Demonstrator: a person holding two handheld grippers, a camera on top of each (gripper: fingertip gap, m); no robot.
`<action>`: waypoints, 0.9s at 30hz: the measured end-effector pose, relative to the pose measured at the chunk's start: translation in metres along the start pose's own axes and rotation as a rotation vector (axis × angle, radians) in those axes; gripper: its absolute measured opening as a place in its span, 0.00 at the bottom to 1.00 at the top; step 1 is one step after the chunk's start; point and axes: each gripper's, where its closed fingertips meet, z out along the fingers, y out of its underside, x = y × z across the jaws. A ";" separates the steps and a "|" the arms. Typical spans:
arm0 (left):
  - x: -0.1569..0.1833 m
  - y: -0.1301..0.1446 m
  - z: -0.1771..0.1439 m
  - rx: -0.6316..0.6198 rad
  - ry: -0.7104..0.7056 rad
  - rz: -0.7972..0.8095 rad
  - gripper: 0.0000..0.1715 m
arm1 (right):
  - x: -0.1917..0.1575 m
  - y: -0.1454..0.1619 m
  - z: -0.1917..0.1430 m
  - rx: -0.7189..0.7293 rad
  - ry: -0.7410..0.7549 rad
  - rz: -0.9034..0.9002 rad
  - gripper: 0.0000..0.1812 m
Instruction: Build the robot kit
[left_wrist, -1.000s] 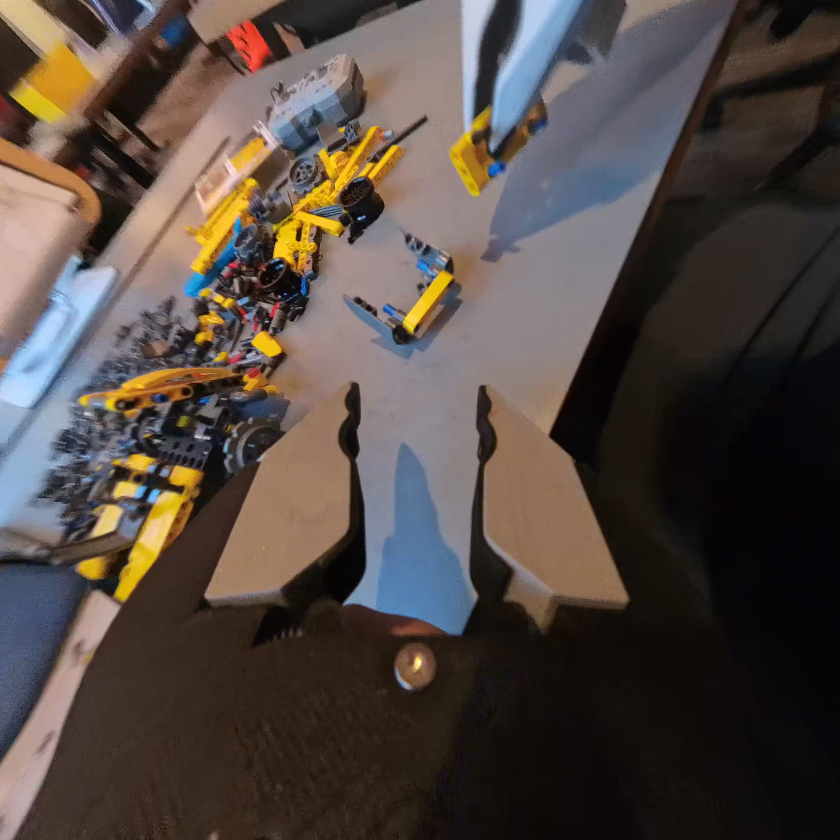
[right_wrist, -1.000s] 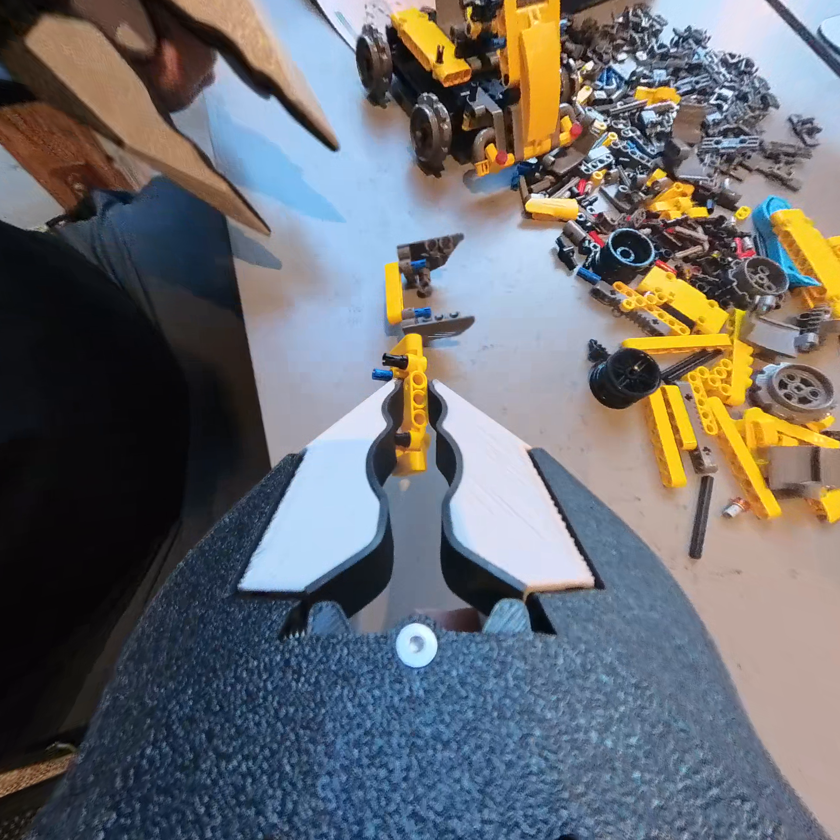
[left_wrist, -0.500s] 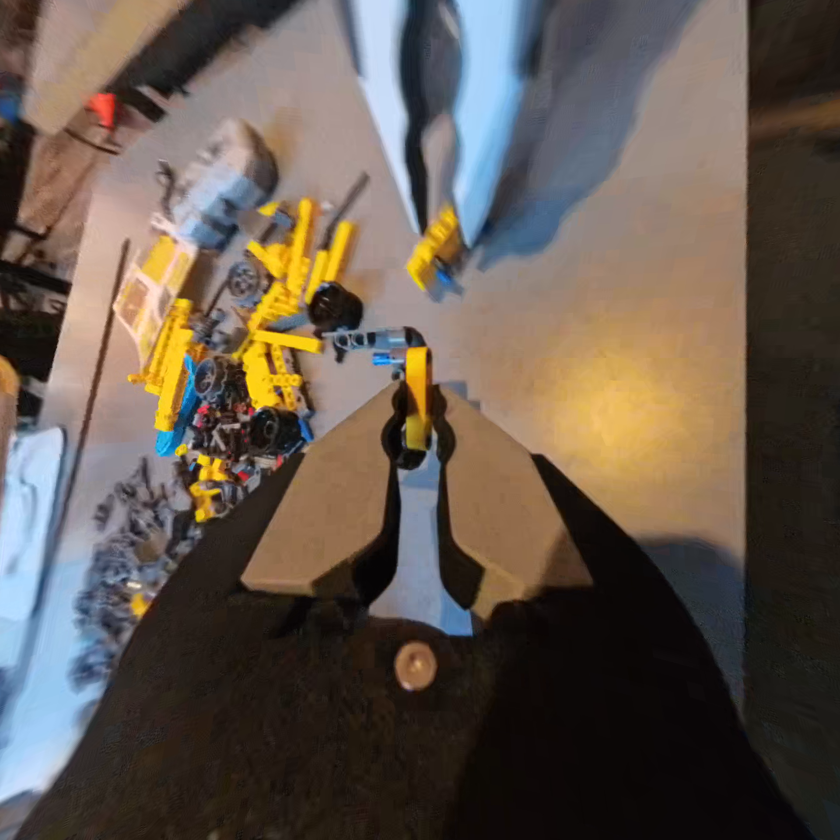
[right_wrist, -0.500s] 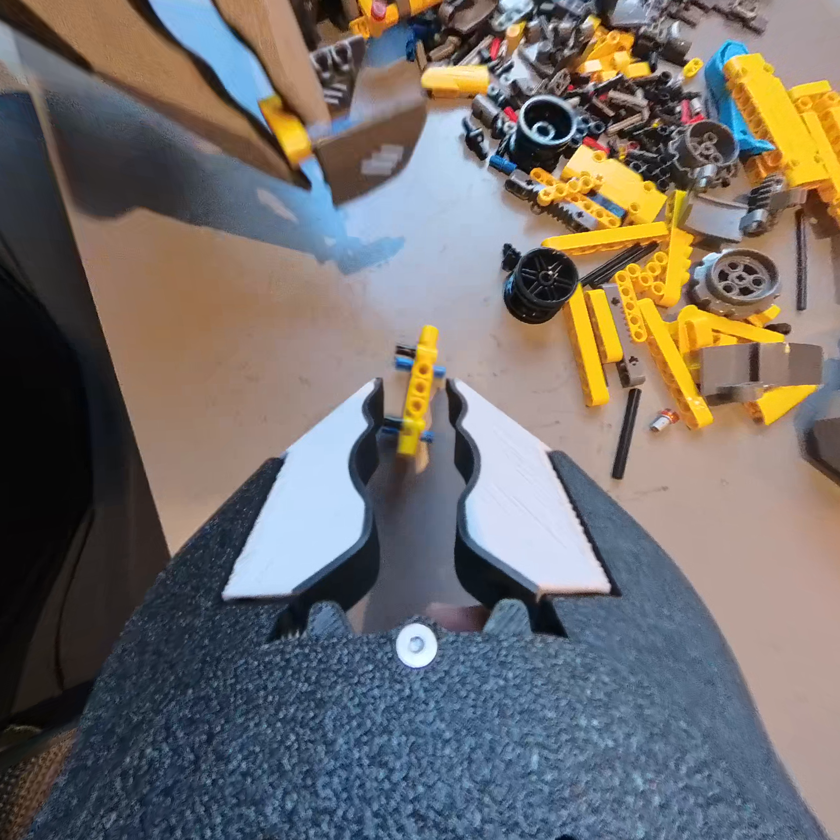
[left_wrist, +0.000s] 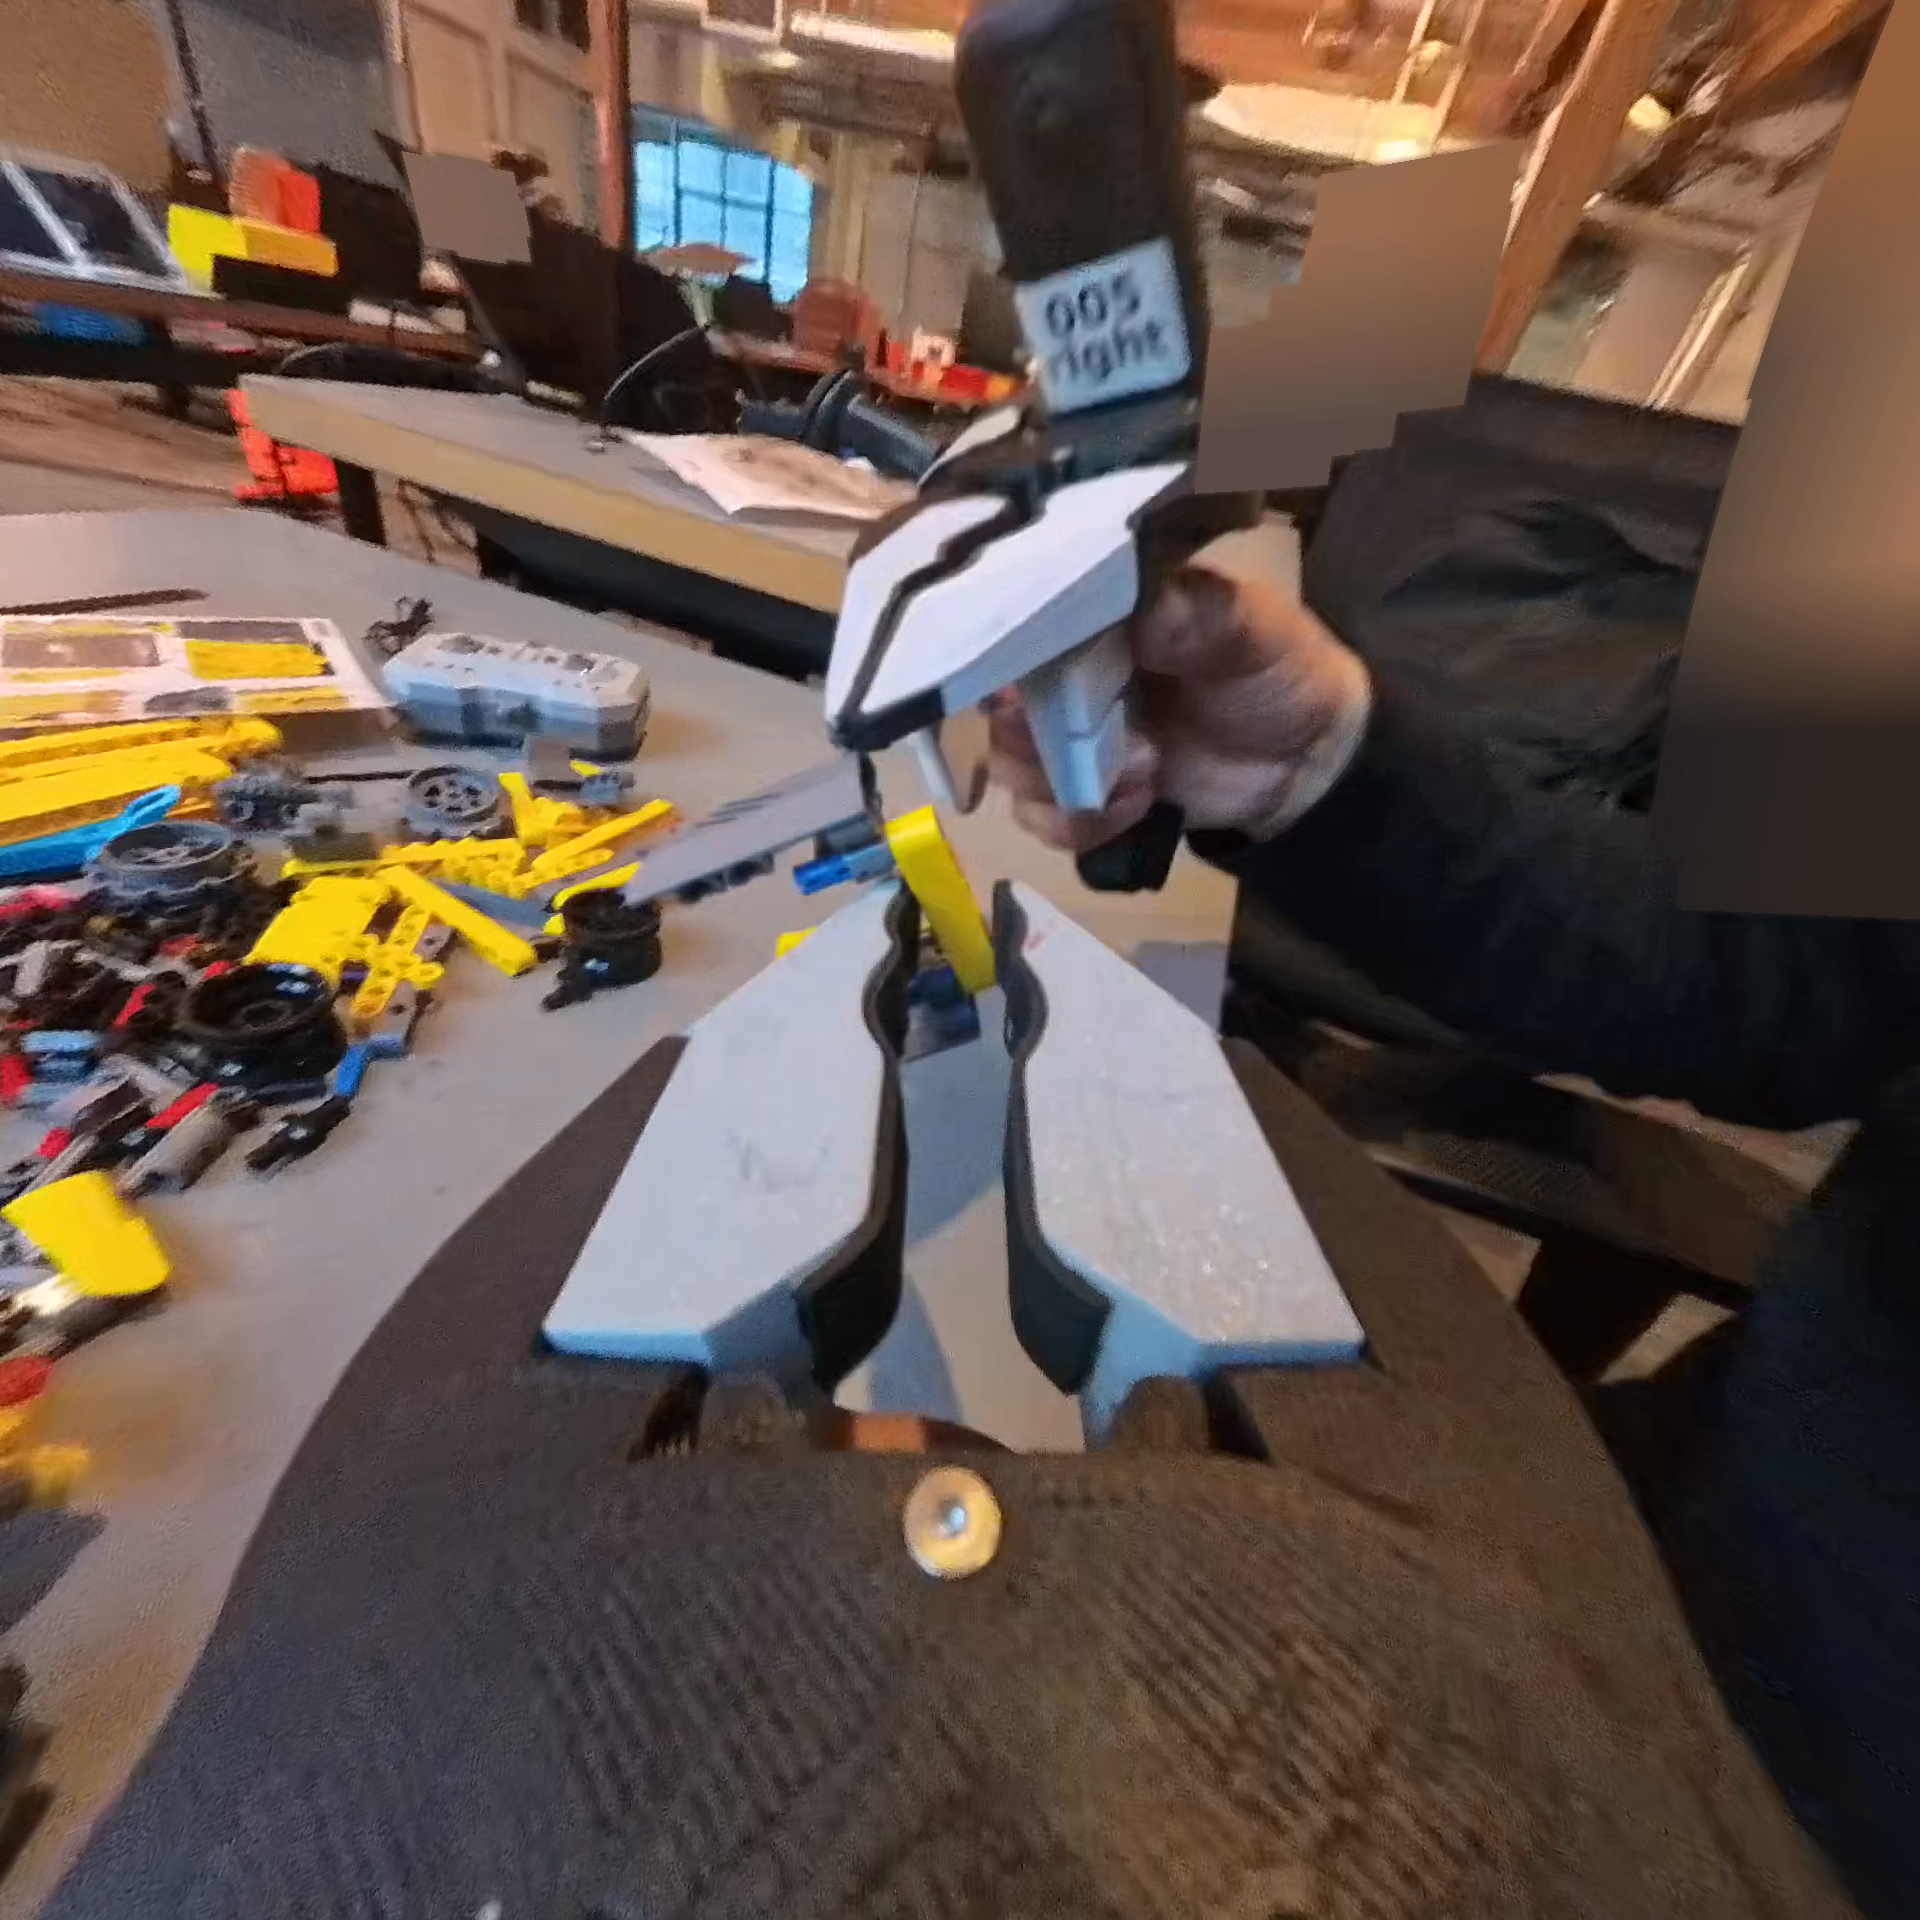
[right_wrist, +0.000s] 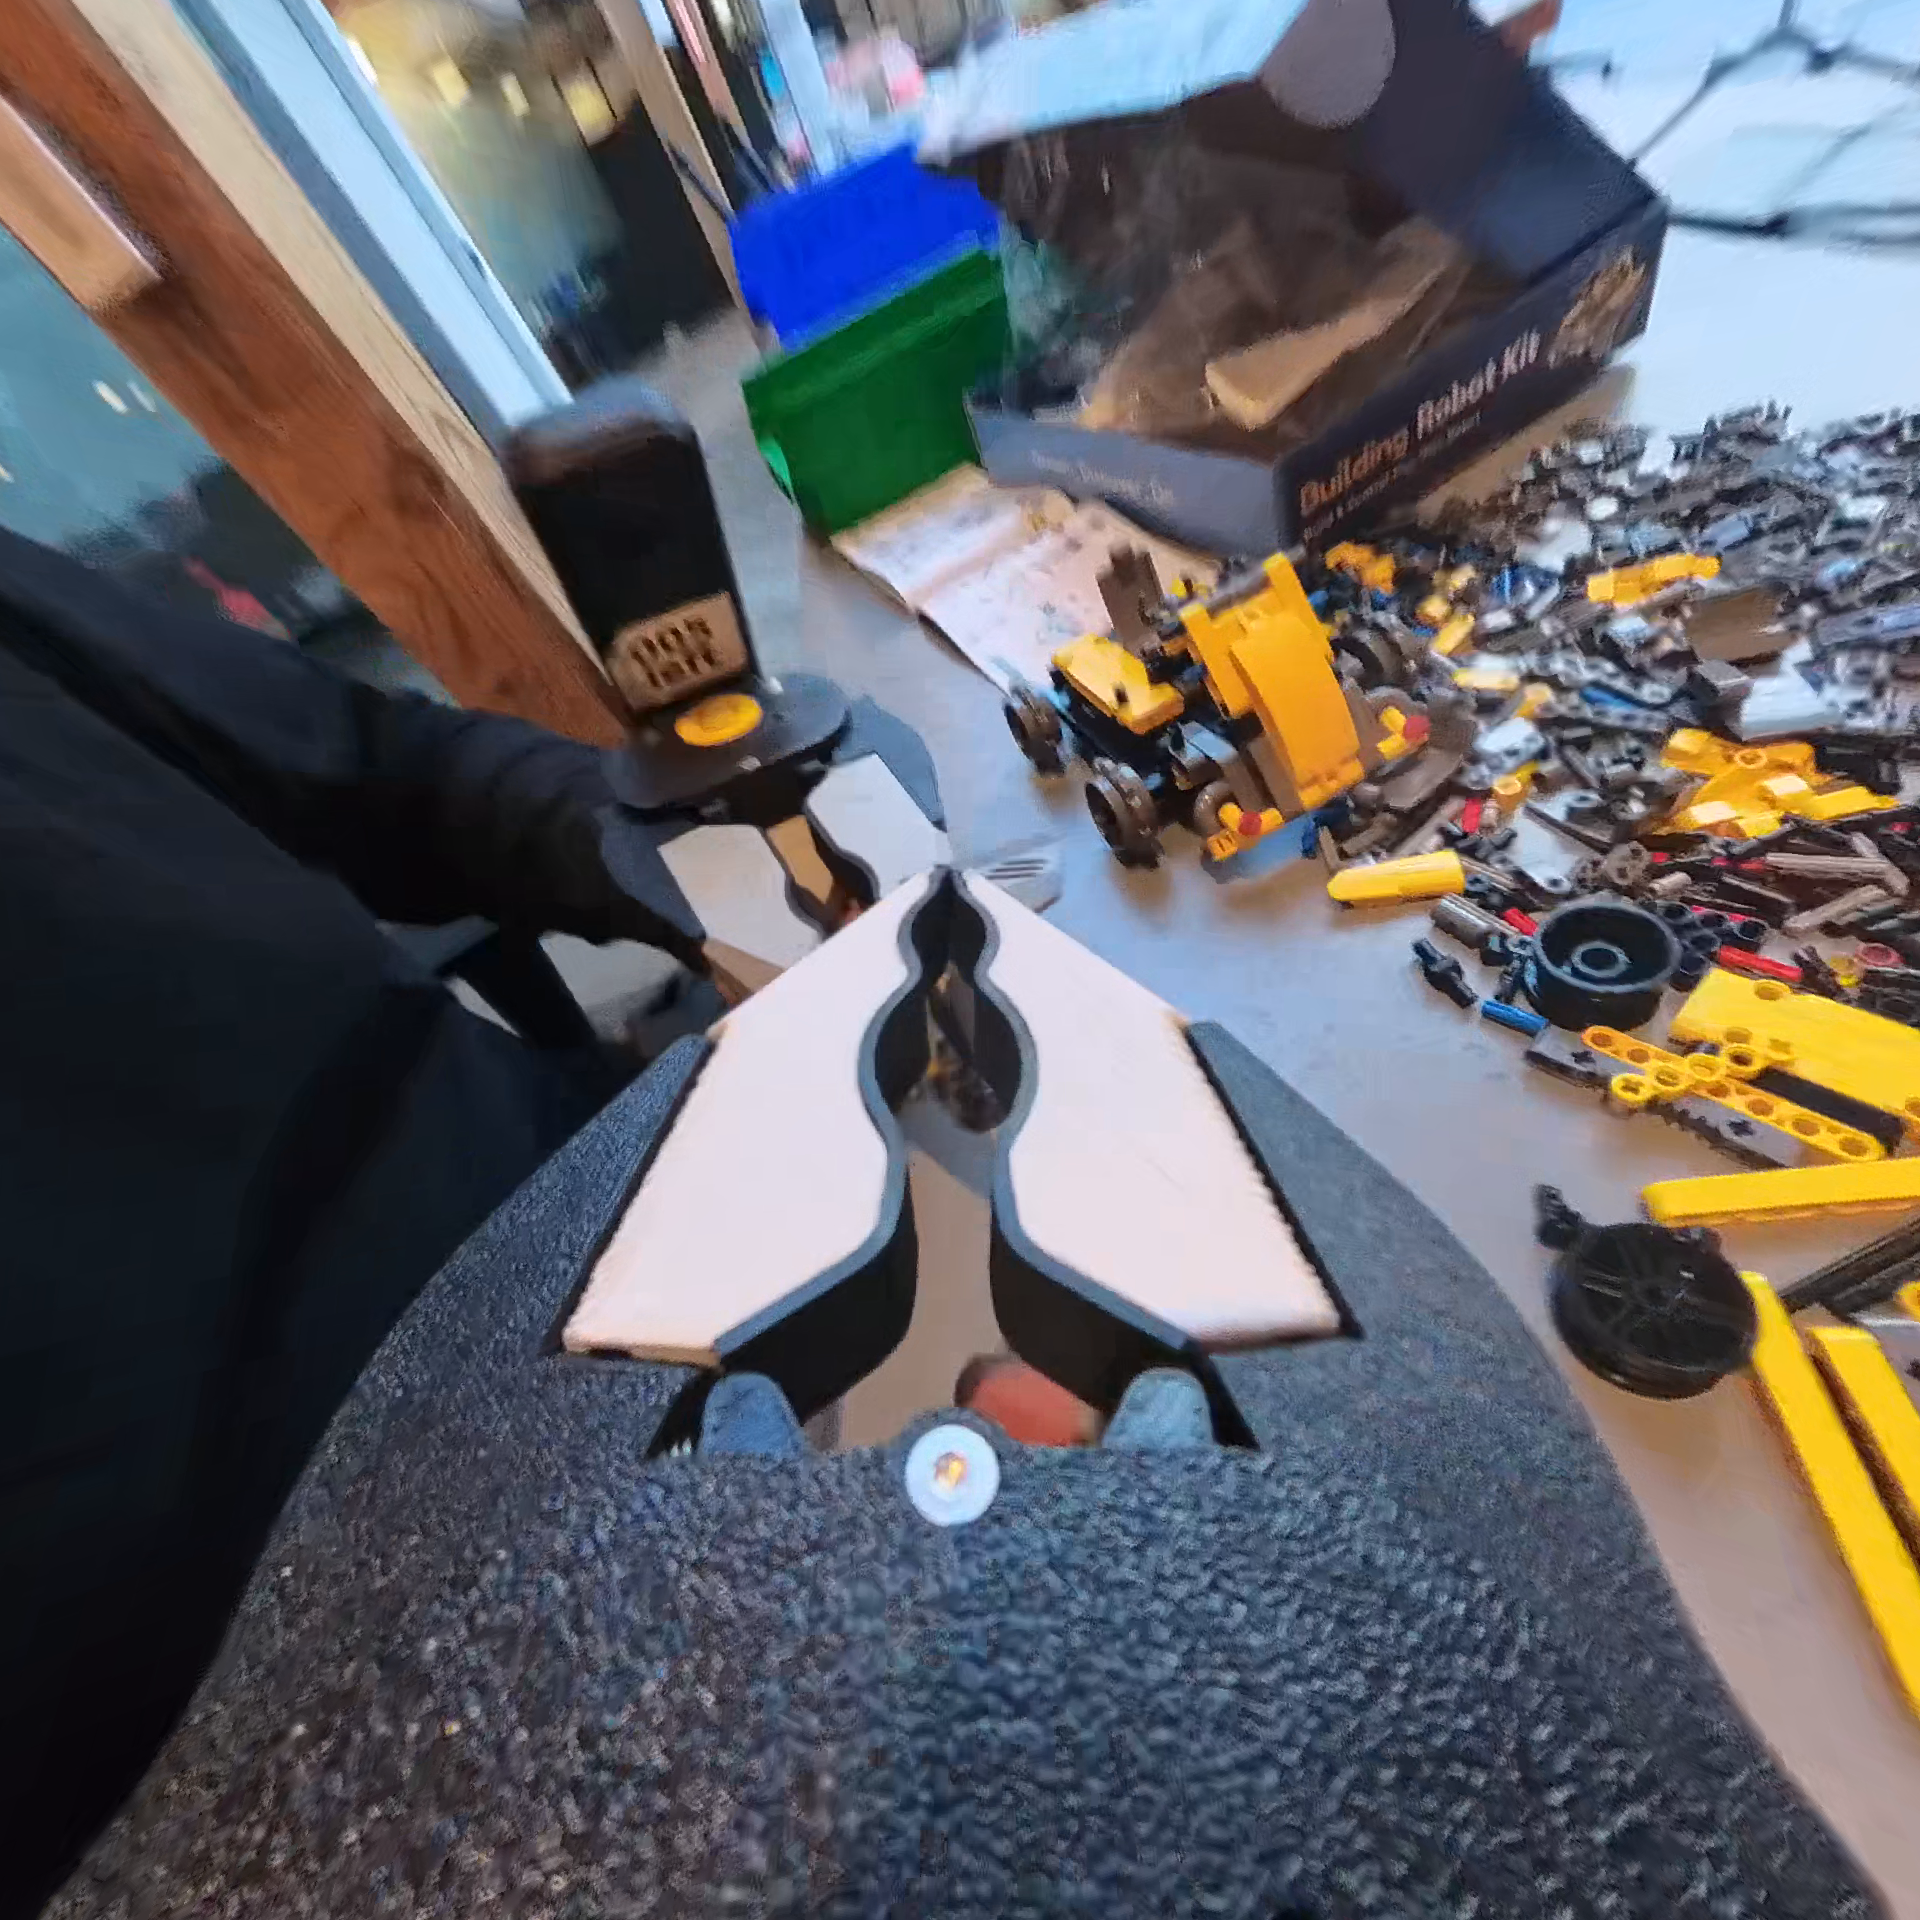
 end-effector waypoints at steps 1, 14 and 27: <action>-0.008 0.009 0.000 -0.066 -0.037 -0.004 0.04 | 0.006 0.004 0.006 -0.065 0.032 -0.019 0.00; -0.015 0.044 -0.035 -0.343 0.032 -0.141 0.08 | 0.025 0.042 0.014 -0.301 0.233 -0.068 0.15; -0.023 0.044 -0.038 -0.357 -0.139 0.013 0.33 | 0.008 0.039 0.021 -0.120 0.072 0.233 0.01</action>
